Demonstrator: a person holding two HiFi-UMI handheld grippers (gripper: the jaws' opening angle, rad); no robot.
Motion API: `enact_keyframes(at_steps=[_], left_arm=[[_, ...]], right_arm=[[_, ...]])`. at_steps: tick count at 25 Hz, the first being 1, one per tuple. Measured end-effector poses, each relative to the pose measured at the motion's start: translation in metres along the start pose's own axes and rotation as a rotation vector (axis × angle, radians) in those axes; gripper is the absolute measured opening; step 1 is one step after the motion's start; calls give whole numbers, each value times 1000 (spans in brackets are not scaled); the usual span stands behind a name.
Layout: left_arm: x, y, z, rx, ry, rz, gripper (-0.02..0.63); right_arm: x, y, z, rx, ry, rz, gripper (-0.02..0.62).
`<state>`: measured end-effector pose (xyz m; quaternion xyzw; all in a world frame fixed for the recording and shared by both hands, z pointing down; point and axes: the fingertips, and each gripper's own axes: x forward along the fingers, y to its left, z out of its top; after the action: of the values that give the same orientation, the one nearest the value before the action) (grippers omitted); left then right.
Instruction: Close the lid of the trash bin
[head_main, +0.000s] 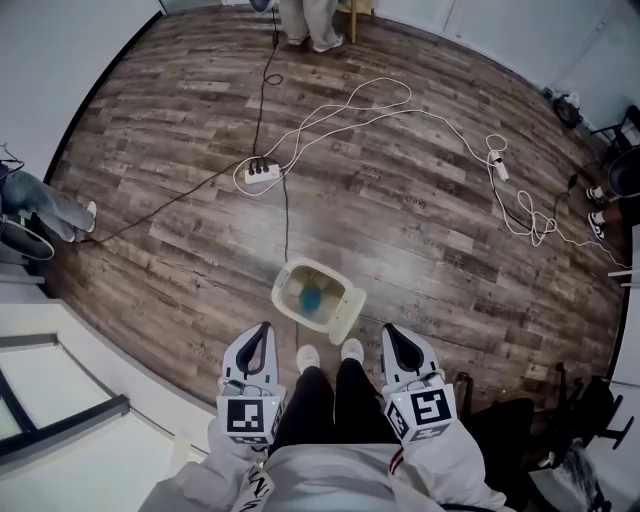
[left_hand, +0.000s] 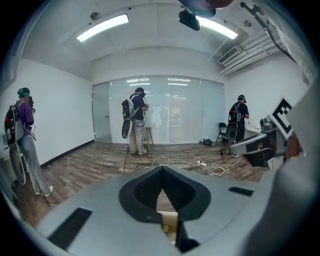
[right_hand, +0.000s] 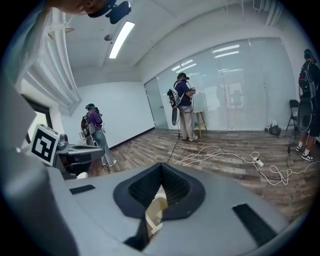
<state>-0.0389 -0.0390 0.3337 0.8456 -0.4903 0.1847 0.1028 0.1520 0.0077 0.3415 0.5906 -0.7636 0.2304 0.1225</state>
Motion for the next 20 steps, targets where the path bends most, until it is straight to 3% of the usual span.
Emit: enact_keyframes(at_steps=[4,20], left_arm=[[19,-4,-12,-5,29,7,5],[101,-26,-130,-1,133,-56,5]], right_arm=[[14,-10,-21,12,34,14,23],[76,-74,-145,73,124,-30,23]])
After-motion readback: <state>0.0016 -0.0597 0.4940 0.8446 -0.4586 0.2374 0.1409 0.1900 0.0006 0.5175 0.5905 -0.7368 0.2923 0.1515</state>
